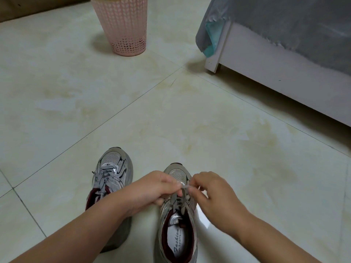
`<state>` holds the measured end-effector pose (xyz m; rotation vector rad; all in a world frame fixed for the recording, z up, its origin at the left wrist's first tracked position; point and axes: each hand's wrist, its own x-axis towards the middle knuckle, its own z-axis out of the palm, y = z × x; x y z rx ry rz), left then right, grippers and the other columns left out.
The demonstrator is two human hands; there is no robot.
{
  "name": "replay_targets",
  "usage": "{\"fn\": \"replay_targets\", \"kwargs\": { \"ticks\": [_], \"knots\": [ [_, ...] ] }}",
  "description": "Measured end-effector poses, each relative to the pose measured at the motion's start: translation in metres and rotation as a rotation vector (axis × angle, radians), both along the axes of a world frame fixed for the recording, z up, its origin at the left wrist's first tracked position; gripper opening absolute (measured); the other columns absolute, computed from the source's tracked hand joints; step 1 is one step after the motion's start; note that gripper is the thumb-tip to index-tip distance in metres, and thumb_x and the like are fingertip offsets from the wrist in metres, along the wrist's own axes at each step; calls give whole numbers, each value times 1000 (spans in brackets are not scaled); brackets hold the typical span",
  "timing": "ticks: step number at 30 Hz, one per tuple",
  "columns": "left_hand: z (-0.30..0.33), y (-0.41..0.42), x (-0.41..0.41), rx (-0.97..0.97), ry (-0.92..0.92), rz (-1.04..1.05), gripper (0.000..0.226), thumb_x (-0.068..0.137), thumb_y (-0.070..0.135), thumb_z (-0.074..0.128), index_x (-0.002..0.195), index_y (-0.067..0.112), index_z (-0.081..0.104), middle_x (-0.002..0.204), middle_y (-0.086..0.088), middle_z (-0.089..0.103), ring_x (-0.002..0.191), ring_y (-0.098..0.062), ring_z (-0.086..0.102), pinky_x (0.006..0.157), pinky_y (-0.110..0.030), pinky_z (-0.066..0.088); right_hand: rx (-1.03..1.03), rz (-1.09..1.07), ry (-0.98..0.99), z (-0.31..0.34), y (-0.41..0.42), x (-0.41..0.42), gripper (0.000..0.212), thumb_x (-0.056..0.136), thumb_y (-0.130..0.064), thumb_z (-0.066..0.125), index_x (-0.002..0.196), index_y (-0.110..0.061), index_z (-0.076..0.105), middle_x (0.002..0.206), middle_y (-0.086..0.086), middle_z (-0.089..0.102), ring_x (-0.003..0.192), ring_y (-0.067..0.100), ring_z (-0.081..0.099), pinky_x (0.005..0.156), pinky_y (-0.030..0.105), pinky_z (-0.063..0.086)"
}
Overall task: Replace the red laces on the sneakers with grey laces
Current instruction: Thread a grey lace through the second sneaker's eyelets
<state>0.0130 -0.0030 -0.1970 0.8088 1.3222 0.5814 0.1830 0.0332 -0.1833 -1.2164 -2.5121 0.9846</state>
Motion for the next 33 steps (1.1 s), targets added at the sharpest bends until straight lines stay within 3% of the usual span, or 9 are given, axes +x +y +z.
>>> {"fn": "replay_targets", "kwargs": {
  "ticks": [5, 9, 11, 14, 17, 20, 24, 29, 33],
  "knots": [
    [-6, 4, -20, 249, 550, -180, 7, 77, 12, 71, 71, 11, 71, 62, 12, 60, 52, 8, 52, 53, -2, 36, -106, -46, -215, -1, 12, 26, 28, 82, -20, 46, 56, -17, 36, 68, -1, 43, 65, 13, 39, 59, 27, 32],
    [-20, -8, -35, 274, 964, -442, 20, 83, 27, 65, 65, 20, 59, 75, 8, 54, 78, -8, 55, 61, -13, 33, -155, 15, -474, -12, 16, 48, 33, 88, -26, 42, 56, -21, 32, 71, -4, 38, 80, 23, 48, 63, 29, 34],
    [-24, -14, -34, 322, 1152, -529, 16, 86, 34, 59, 83, 21, 67, 91, 6, 57, 96, -12, 53, 73, -23, 31, -143, 47, -534, -19, 16, 51, 33, 89, -27, 41, 57, -24, 32, 71, -7, 37, 88, 23, 50, 66, 30, 35],
    [-28, -11, -23, 412, 1335, -577, 19, 90, 31, 49, 99, 24, 64, 104, 4, 58, 103, -17, 47, 78, -29, 30, 56, 93, -602, -27, 18, 42, 31, 91, -26, 38, 61, -21, 30, 69, -5, 37, 83, 22, 43, 62, 29, 30],
    [-31, -10, -8, 411, 1251, -322, 20, 92, 34, 48, 108, 23, 52, 98, 3, 62, 96, -18, 55, 82, -31, 43, 168, 16, -530, -34, 18, 27, 16, 93, -26, 37, 82, -19, 46, 83, 5, 58, 80, 26, 48, 62, 30, 32],
    [-33, -18, 8, 348, 1109, -126, 25, 90, 45, 48, 92, 20, 51, 79, 4, 59, 80, -17, 58, 70, -31, 43, 1, -160, -289, -44, 6, 12, 10, 90, -27, 48, 96, -20, 53, 85, 2, 67, 81, 23, 59, 67, 30, 40],
    [-37, -28, 25, 172, 910, 47, 34, 84, 52, 53, 68, 22, 52, 66, 8, 56, 67, -8, 54, 61, -25, 39, -379, -473, 25, -49, -15, -1, 19, 83, -26, 62, 74, -19, 48, 62, -5, 57, 55, 8, 47, 54, 21, 36],
    [-43, -27, 26, -70, 647, 268, 44, 80, 44, 63, 53, 21, 36, 53, 4, 41, 54, -16, 39, 55, -26, 31, -640, -556, -33, -43, -20, 0, 40, 85, -49, 52, 63, -16, 52, 61, -1, 51, 58, 16, 44, 63, 28, 43],
    [-44, -28, 30, -97, 343, 437, 31, 79, 16, 68, 55, 15, 49, 51, 4, 45, 48, -9, 40, 50, -20, 32, -757, -607, 81, -40, -27, -2, 34, 78, -24, 68, 54, -15, 45, 51, -1, 43, 53, 15, 39, 55, 24, 37]
  ]
}}
